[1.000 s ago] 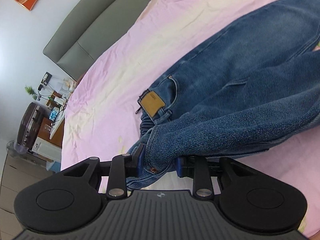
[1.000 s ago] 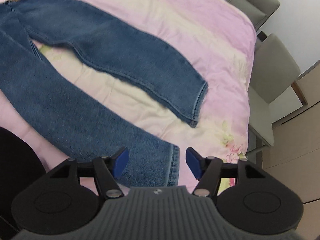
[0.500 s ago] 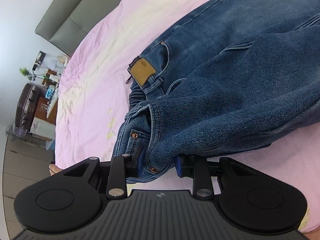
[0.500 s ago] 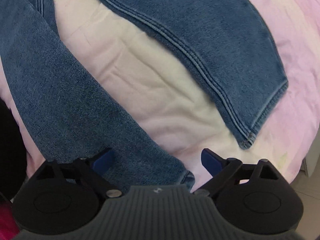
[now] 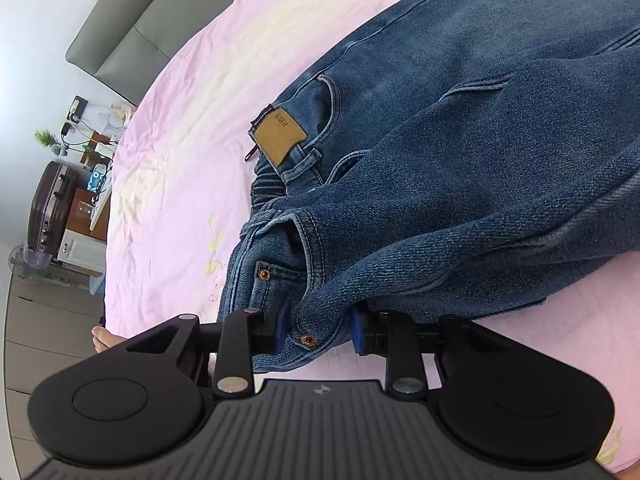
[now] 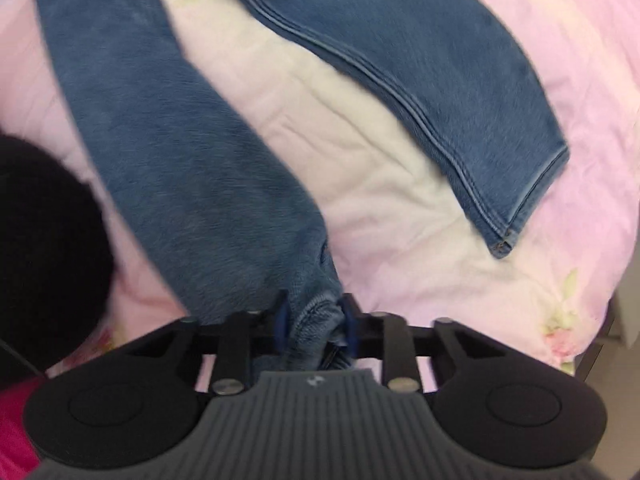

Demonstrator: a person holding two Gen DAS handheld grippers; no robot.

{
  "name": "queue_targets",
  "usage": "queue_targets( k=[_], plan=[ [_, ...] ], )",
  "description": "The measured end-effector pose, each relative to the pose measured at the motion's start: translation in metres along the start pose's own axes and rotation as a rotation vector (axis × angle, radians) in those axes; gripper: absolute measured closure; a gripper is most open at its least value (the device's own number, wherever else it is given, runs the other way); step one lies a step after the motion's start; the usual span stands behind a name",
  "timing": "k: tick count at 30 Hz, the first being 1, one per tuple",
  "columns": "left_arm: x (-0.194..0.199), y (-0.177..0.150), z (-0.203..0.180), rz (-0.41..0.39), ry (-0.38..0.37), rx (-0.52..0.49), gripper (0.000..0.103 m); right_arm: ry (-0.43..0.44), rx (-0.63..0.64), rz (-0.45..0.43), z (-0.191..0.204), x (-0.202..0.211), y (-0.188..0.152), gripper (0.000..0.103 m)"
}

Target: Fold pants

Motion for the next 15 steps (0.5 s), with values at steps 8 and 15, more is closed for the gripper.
queue_targets(
  k=[8, 15],
  plan=[
    [0.004, -0.005, -0.002, -0.036, 0.000, 0.002, 0.069, 0.042, 0.009, -0.040, 0.055, 0.074, -0.048, 0.066],
    [0.006, -0.006, 0.001, -0.058, -0.007, -0.001, 0.069, 0.187, -0.155, -0.045, 0.099, 0.060, -0.068, 0.059]
  ],
)
Point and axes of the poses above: each gripper's, at about its wrist camera, not at the fingertips, and x roughly against the way its jaws point, z to its left, y to its top, the point moved 6 cm from there along -x, roughly the way its jaws point, and after that the axes turned 9 degrees about -y, right-handed, at the moved point
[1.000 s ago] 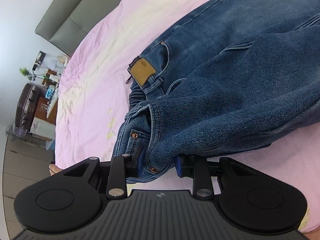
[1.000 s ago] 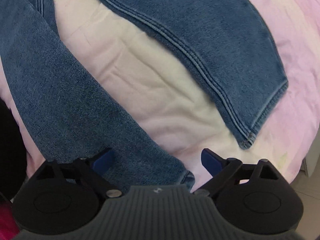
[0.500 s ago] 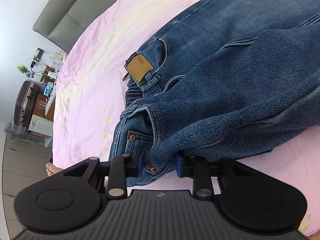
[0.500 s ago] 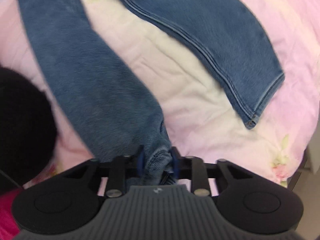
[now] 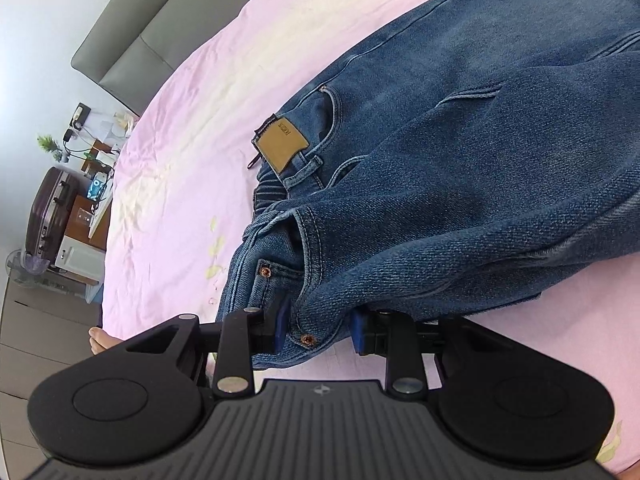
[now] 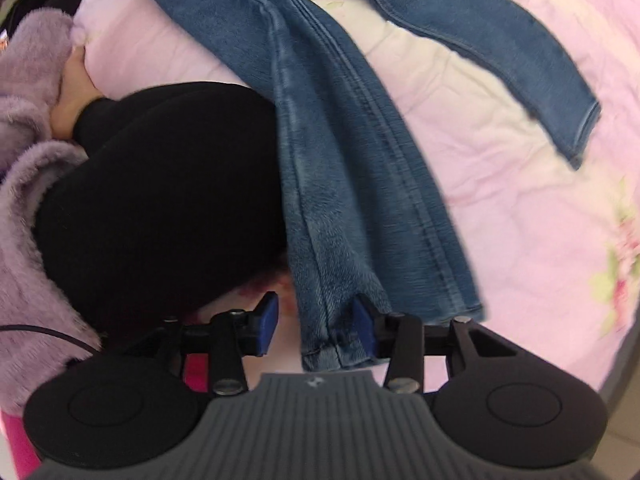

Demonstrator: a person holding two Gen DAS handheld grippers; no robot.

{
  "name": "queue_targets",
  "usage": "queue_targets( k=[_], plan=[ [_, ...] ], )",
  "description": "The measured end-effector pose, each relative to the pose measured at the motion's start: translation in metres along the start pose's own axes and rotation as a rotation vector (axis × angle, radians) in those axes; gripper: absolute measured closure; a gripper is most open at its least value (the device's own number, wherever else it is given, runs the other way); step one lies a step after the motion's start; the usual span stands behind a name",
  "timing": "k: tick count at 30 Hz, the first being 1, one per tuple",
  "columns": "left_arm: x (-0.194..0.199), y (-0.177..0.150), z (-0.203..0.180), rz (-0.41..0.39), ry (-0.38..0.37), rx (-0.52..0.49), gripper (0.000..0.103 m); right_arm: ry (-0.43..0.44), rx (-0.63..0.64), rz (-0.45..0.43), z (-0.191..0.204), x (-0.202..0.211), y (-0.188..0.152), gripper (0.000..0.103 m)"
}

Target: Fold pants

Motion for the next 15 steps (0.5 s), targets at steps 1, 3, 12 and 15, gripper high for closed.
queue_targets(
  k=[1, 3, 12, 15],
  plan=[
    [0.001, 0.000, 0.000, -0.002, 0.001, -0.002, 0.069, -0.022, 0.010, 0.002, 0.002, -0.004, 0.002, 0.059],
    [0.001, 0.000, 0.000, -0.007, 0.004, -0.005, 0.069, -0.049, 0.024, 0.008, 0.003, -0.008, 0.009, 0.059],
    [0.001, -0.002, -0.001, -0.008, 0.008, -0.002, 0.069, -0.185, 0.198, -0.008, 0.014, -0.002, 0.053, 0.028],
    [0.000, -0.001, 0.000, -0.004, 0.006, 0.001, 0.069, -0.176, 0.195, -0.005, 0.006, 0.000, 0.071, 0.028]
  ],
)
Point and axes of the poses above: each gripper's, at about its wrist camera, not at the fingertips, and x roughly against the way its jaws point, z to its left, y to its top, the point moved 6 cm from there along -x, roughly the way its jaws point, and after that the axes turned 9 degrees about -y, right-handed, at the moved point
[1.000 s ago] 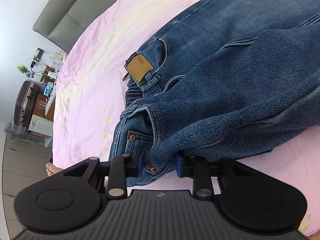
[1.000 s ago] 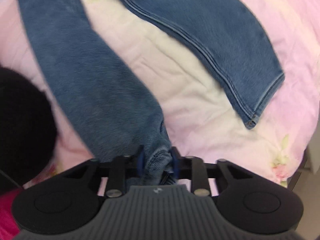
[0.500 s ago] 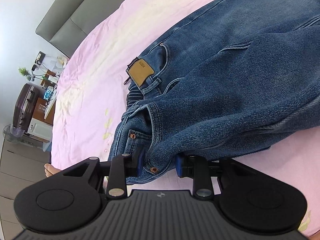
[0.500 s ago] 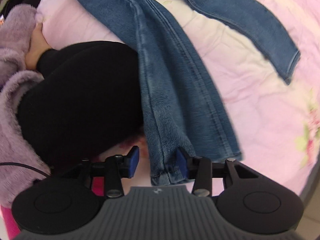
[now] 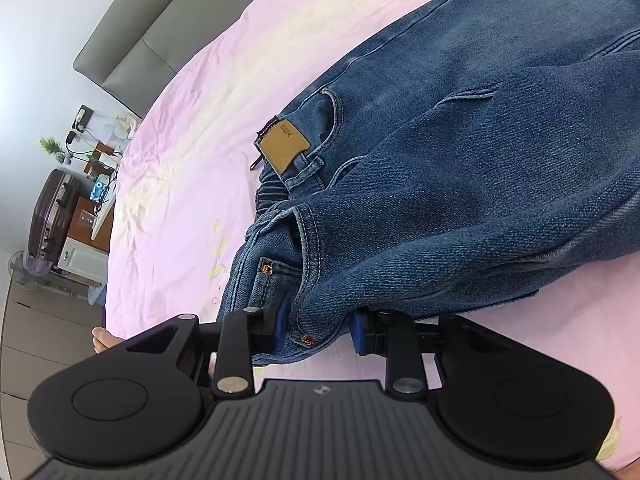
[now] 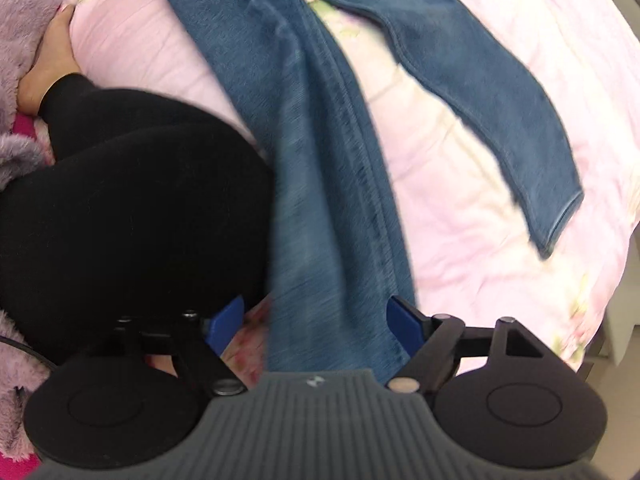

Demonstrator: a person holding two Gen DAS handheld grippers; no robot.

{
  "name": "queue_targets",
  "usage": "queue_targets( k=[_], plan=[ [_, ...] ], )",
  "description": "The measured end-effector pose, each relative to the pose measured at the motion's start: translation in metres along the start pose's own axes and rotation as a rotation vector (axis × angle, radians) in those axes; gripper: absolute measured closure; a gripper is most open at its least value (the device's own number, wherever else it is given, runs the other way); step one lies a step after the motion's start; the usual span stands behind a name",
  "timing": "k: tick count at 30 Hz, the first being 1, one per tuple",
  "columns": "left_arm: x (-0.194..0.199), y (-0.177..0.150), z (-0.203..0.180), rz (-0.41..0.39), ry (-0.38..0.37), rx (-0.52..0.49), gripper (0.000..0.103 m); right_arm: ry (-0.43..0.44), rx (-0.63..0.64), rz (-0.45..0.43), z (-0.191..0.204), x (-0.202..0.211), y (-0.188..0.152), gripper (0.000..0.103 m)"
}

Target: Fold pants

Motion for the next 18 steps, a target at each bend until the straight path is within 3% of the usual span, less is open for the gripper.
queue_targets(
  k=[2, 4, 8, 10, 13, 18],
  plan=[
    [0.002, 0.000, 0.000, -0.003, 0.003, 0.000, 0.069, 0.056, -0.014, 0.044, -0.003, -0.004, 0.006, 0.031],
    [0.003, -0.001, -0.001, -0.008, 0.005, -0.005, 0.069, 0.098, 0.021, 0.091, 0.002, -0.006, 0.005, 0.042],
    [0.001, -0.002, -0.001, -0.004, 0.000, -0.004, 0.069, 0.079, 0.083, 0.089, 0.020, -0.003, -0.003, 0.055],
    [0.000, -0.002, -0.001, -0.004, 0.000, -0.006, 0.069, 0.005, 0.067, 0.081, 0.022, 0.000, -0.006, 0.085],
    [0.004, -0.003, 0.001, -0.021, -0.005, 0.004, 0.069, -0.077, 0.033, 0.029, 0.021, 0.016, -0.009, 0.092],
    [0.022, 0.000, 0.009, -0.100, 0.006, 0.056, 0.070, -0.336, -0.088, -0.024, -0.022, 0.055, -0.008, 0.103]
  ],
)
Point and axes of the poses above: each gripper's, at about its wrist camera, not at the fingertips, and x roughly against the way its jaws point, z to its left, y to its top, the point moved 6 cm from there along -x, roughly the way its jaws point, and after that the axes turned 9 degrees about -y, right-handed, at the moved point
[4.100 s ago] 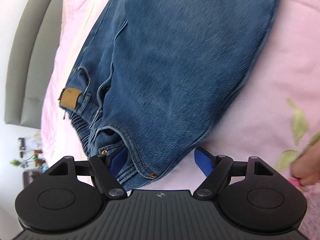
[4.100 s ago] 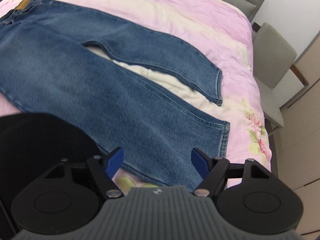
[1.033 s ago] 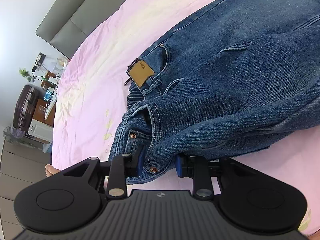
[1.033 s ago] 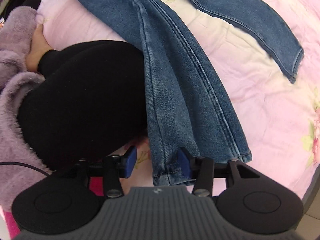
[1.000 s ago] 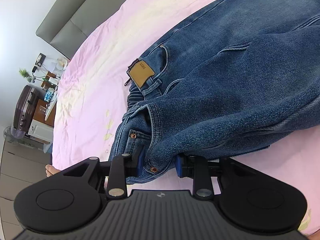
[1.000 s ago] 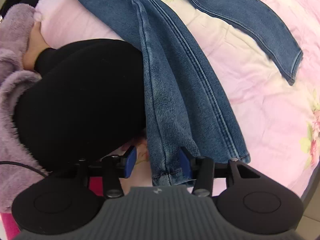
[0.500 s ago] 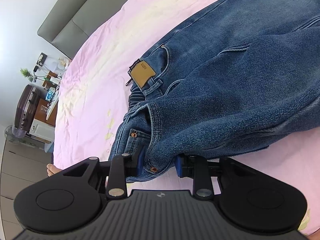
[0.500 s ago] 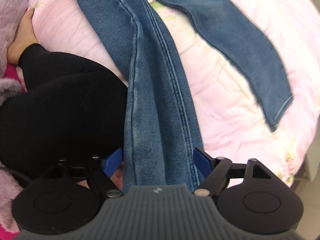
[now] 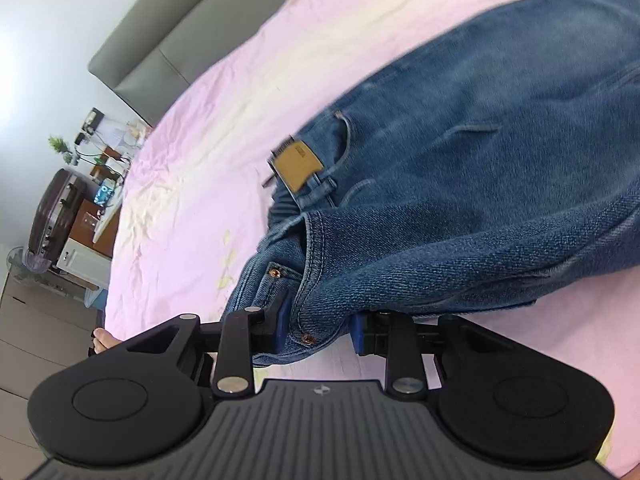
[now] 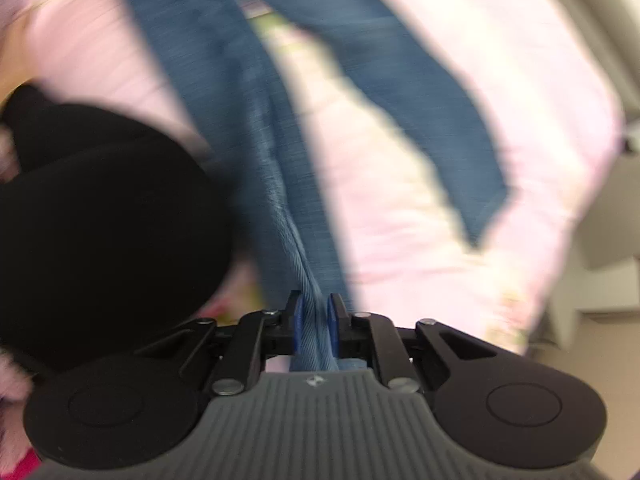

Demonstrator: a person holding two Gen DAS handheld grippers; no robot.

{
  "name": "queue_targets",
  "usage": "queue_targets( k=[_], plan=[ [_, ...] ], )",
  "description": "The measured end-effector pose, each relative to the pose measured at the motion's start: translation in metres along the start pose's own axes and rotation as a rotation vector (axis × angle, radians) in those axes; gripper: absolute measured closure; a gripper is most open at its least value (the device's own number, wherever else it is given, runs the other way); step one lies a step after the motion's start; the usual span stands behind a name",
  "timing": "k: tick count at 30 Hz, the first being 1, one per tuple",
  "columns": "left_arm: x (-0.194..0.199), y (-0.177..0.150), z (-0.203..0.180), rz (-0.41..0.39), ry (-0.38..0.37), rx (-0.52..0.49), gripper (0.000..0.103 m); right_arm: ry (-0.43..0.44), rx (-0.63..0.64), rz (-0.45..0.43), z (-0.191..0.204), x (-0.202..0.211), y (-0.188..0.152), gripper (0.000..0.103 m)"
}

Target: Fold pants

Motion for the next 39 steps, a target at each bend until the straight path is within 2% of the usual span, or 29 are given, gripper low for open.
queue_targets(
  k=[3, 4, 5, 6, 9, 11, 12, 13, 15, 18, 26, 27, 28, 30, 34, 39],
  plan=[
    [0.016, 0.015, 0.006, -0.063, 0.015, 0.031, 0.070, -0.166, -0.131, -0.007, -0.053, 0.010, 0.003, 0.103],
    [0.019, 0.020, 0.008, -0.070, 0.016, 0.033, 0.070, -0.187, -0.178, -0.007, -0.067, 0.011, 0.003, 0.103],
    [0.020, 0.025, 0.009, -0.067, 0.015, 0.029, 0.070, -0.173, -0.229, 0.000, -0.078, 0.006, 0.002, 0.103],
    [0.018, 0.029, 0.008, -0.058, 0.014, 0.017, 0.070, -0.119, -0.258, -0.005, -0.082, 0.004, 0.002, 0.103],
    [0.012, 0.030, 0.004, -0.036, 0.016, -0.024, 0.070, -0.004, -0.225, -0.010, -0.065, -0.007, 0.008, 0.102],
    [0.008, 0.027, 0.003, -0.021, 0.014, -0.029, 0.070, 0.048, -0.142, -0.015, -0.045, -0.029, 0.013, 0.081],
    [0.006, 0.025, 0.003, -0.012, 0.013, -0.027, 0.070, 0.080, -0.099, -0.007, -0.035, -0.041, 0.013, 0.058],
    [0.004, 0.022, 0.002, -0.003, 0.011, -0.026, 0.070, 0.122, -0.061, -0.006, -0.028, -0.050, 0.013, 0.050],
    [0.002, 0.017, 0.001, 0.013, 0.011, -0.032, 0.071, 0.192, 0.015, -0.013, -0.014, -0.080, 0.015, 0.048],
    [-0.001, 0.011, -0.002, 0.041, 0.014, -0.045, 0.071, 0.275, 0.121, -0.023, 0.000, -0.112, 0.021, 0.034],
    [-0.011, 0.009, -0.005, 0.101, 0.023, -0.041, 0.071, 0.576, 0.112, 0.169, 0.005, -0.183, 0.034, 0.035],
    [-0.012, 0.009, -0.005, 0.106, 0.023, -0.039, 0.070, 0.609, 0.086, 0.197, 0.004, -0.188, 0.034, 0.039],
    [-0.013, 0.008, -0.005, 0.111, 0.021, -0.038, 0.070, 0.651, 0.057, 0.222, 0.002, -0.189, 0.033, 0.053],
    [-0.015, 0.008, -0.005, 0.121, 0.019, -0.042, 0.070, 0.693, 0.058, 0.223, 0.001, -0.180, 0.031, 0.067],
    [-0.021, 0.007, -0.008, 0.140, 0.019, -0.048, 0.070, 0.754, 0.103, 0.182, 0.003, -0.140, 0.025, 0.085],
    [-0.020, 0.006, -0.008, 0.136, 0.021, -0.051, 0.070, 0.797, 0.137, 0.124, 0.017, -0.080, 0.018, 0.088]
  ],
)
Point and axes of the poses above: each gripper's, at about its wrist camera, not at the fingertips, and x roughly against the way its jaws point, z to its left, y to its top, the point moved 6 cm from there along -x, roughly the way its jaws point, and after that the axes turned 9 degrees about -y, right-handed, at the moved point
